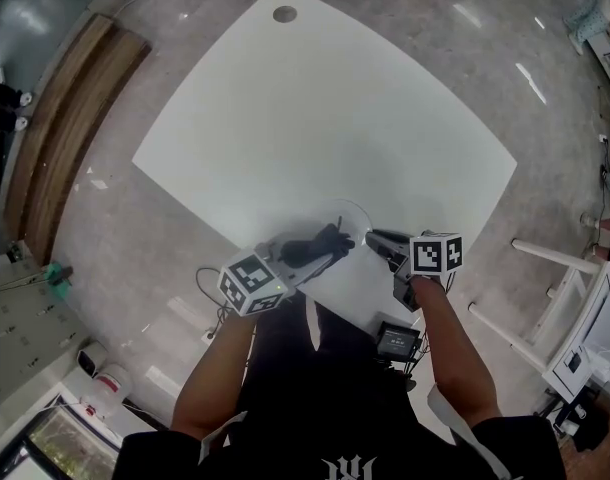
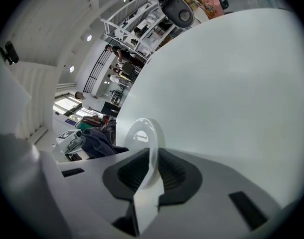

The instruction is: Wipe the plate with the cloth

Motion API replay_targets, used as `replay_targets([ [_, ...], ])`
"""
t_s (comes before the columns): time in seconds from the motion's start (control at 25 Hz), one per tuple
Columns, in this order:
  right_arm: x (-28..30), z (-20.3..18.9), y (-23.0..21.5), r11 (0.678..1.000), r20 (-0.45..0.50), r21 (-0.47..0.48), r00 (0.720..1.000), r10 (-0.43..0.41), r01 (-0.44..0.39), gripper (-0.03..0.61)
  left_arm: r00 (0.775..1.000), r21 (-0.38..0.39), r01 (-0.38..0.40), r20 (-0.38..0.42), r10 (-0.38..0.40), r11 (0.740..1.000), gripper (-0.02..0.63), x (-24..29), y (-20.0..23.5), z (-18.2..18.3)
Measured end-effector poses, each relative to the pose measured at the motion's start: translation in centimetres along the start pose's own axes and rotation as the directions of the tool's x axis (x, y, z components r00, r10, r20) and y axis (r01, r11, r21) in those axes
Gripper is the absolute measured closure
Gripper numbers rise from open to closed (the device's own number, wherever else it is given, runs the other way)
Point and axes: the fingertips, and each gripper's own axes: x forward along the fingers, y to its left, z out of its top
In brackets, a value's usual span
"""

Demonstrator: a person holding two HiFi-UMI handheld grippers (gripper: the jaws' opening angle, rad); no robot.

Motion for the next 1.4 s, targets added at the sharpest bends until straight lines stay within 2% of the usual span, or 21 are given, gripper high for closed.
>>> replay_targets([
  [0.16,-0.2,0.0,-0.4,1.0,0.001,0.009,1.0,0.0,0.0,0.543,0.997,0.075,-0.007,-0.079,0.012,0.997,0.563,1.8,0.0,-0.1],
  [0.24,-0.2,0.0,-0.6,1.0,0.007,0.018,1.0,0.004,-0.004,0.546,0.989,0.149,-0.009,-0.146,0.031,0.989,0.563,3.1,0.0,-0.4],
  [0.32,-0.3,0.1,-0.6,1.0,0.014,0.025,1.0,0.005,-0.006,0.548,0.972,0.243,-0.008,-0.228,0.065,0.97,0.563,4.3,0.0,-0.8],
  [0.48,-0.3,0.0,-0.5,0.999,0.021,0.036,1.0,0.001,-0.002,0.551,0.918,0.432,0.005,-0.36,0.167,0.902,0.563,6.1,0.3,-1.6],
  [0.72,-0.2,0.0,-0.5,0.999,0.031,0.043,1.0,-0.004,0.002,0.552,0.855,0.6,-0.002,-0.414,0.313,0.8,0.563,7.5,2.9,-1.3],
  [0.8,-0.2,0.0,-0.6,0.999,0.037,0.045,0.999,-0.004,0.003,0.554,0.84,0.631,-0.01,-0.416,0.349,0.776,0.563,7.6,3.9,-1.0],
  [1.0,0.0,0.1,-0.6,0.999,0.052,0.052,0.999,-0.005,0.002,0.555,0.805,0.661,-0.044,-0.421,0.418,0.749,0.563,6.1,6.6,-0.4],
  [1.28,-0.1,0.1,-0.6,0.998,0.062,0.057,0.998,-0.012,0.008,0.555,0.759,0.663,-0.069,-0.45,0.47,0.745,0.563,2.7,8.0,-0.8],
  [1.4,-0.1,0.1,-0.6,0.998,0.075,0.068,0.997,-0.017,0.012,0.555,0.738,0.655,-0.065,-0.476,0.478,0.753,0.563,1.2,7.8,-1.5],
])
